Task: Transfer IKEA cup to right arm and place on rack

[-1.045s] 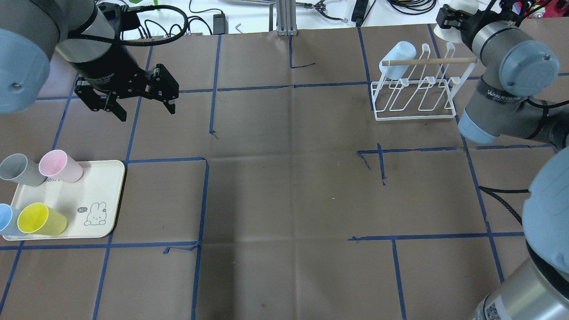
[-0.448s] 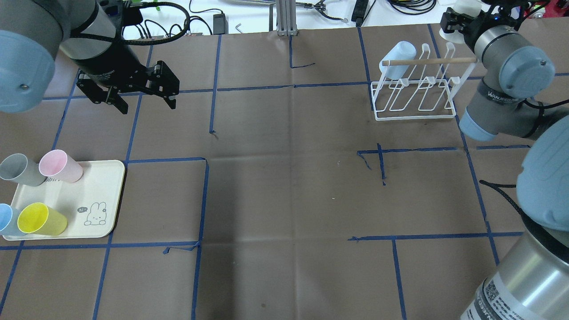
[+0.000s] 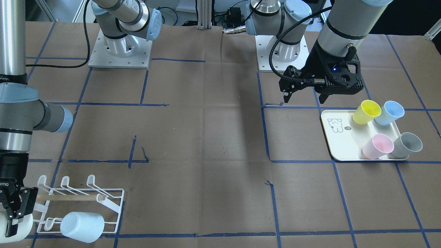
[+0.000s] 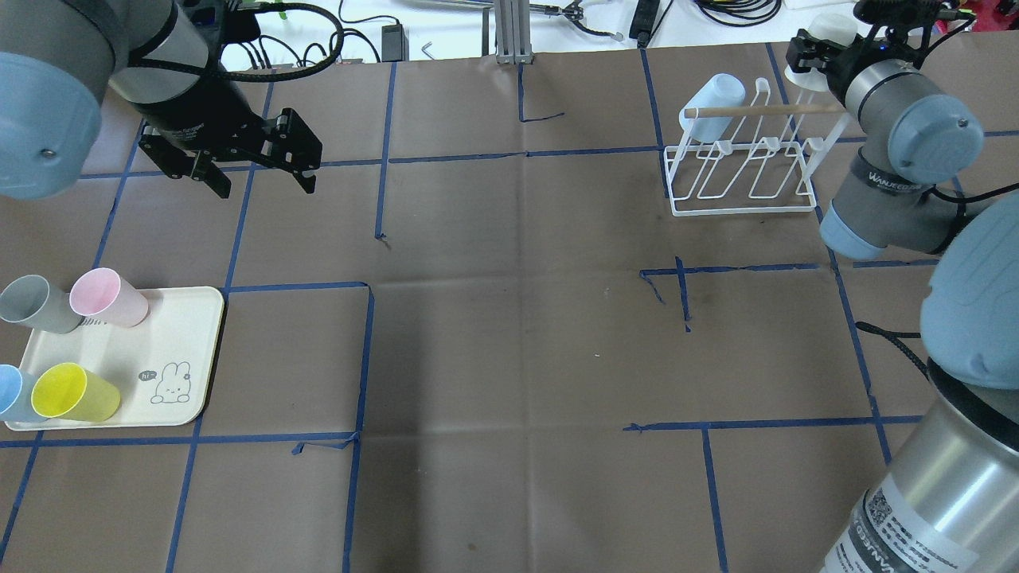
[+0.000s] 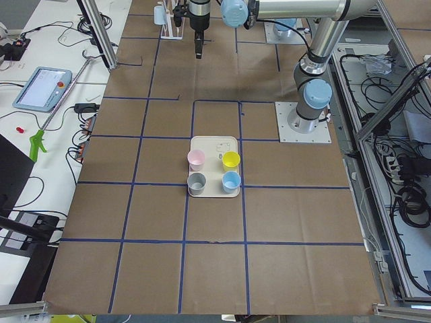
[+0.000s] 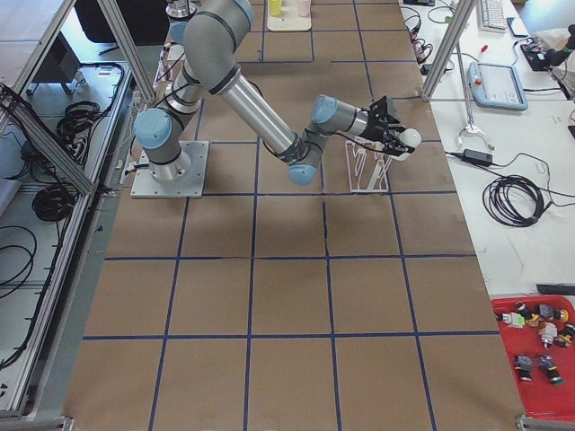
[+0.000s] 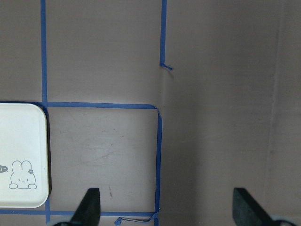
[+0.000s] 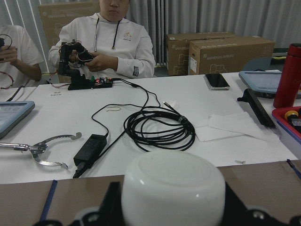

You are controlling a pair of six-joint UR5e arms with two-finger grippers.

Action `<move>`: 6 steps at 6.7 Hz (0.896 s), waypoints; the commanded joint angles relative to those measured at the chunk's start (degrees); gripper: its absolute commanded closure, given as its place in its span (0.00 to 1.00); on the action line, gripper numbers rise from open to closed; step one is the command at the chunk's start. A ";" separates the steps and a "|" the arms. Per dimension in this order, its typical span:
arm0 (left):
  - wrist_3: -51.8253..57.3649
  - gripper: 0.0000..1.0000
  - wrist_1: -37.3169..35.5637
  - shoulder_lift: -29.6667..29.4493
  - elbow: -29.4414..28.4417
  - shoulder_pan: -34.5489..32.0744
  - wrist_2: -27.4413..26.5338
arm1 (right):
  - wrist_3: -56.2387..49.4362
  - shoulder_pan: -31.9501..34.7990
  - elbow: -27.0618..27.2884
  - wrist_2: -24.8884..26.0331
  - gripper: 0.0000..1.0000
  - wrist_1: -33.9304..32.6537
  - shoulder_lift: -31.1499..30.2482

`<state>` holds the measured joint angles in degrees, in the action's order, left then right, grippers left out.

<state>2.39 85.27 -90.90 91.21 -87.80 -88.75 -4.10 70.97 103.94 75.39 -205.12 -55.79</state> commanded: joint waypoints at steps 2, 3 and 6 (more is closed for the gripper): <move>0.25 0.00 0.16 0.02 -0.15 0.00 -0.02 | -2.58 -0.13 1.71 0.11 0.40 0.07 -0.02; -0.01 0.00 0.16 0.11 -0.15 0.00 -0.46 | -1.97 -0.13 1.71 0.11 0.01 0.16 -0.02; -0.63 0.00 -0.10 -0.06 -0.33 -0.88 -2.22 | -1.87 -0.04 1.36 0.98 0.00 0.95 -0.37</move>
<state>1.90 85.21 -90.93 90.96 -88.36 -90.91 -6.02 70.92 105.48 75.98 -204.42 -56.03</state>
